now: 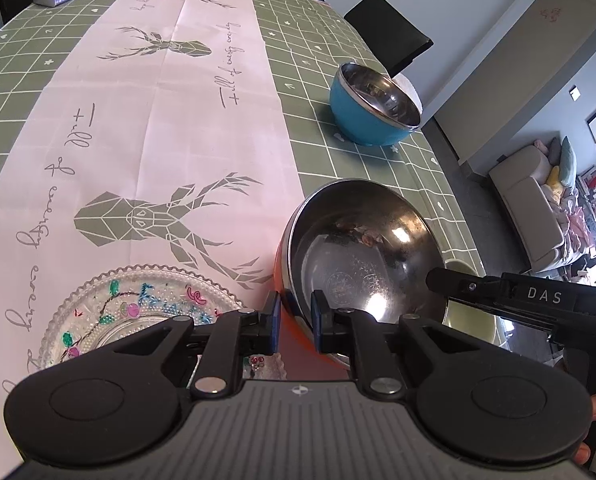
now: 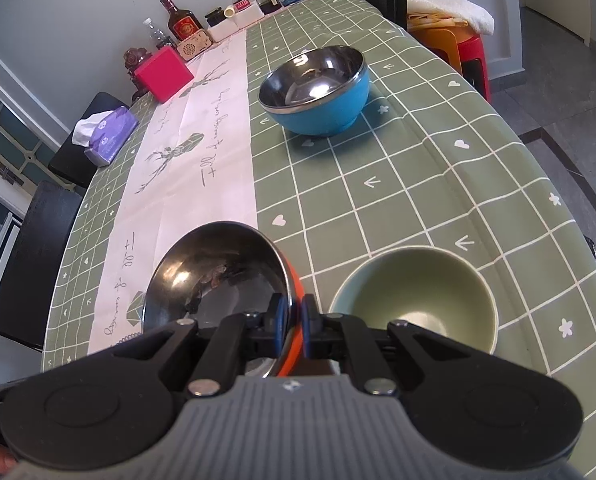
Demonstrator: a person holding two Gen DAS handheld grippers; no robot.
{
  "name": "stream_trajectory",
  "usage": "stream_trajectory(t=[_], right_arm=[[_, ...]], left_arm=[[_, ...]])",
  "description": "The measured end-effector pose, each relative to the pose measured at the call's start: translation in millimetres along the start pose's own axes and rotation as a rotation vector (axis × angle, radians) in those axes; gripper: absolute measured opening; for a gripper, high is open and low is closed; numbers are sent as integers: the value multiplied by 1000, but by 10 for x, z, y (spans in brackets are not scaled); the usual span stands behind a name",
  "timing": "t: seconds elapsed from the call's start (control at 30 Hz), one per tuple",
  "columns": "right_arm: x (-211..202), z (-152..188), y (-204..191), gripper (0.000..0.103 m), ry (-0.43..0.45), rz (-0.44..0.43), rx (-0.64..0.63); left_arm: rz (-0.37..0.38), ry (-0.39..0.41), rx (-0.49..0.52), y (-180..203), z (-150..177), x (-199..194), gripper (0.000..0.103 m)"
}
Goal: Organize plates and bowls
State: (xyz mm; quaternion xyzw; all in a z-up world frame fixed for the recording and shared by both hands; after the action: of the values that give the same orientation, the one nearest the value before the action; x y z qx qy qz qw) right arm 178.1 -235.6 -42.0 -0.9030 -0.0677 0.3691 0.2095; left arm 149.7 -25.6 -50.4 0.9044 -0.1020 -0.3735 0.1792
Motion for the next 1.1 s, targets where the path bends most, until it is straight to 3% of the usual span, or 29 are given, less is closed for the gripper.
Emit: stream_trajectory(t=[0.57,1.1], right_arm=[[63,-11,26,7,2,24,5],[96,-30,7,12,8,27,16]], left_arm=[[39,18,-39,-44,-54,85,19],[41,81,11,-10,-101,117,20]])
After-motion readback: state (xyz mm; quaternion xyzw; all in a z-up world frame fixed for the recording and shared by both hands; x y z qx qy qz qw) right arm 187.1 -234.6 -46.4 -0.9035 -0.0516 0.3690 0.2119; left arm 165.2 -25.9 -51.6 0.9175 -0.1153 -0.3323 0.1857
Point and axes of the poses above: each gripper's, at about its wrist camera, not at the fingertips, and x roughly the way its jaws point, y to its right, z to its underside, the point moved 5 cm from there along x, roughly the way its jaws point, and after that the axes turned 15 degrees about y, right-handed, at the moved point
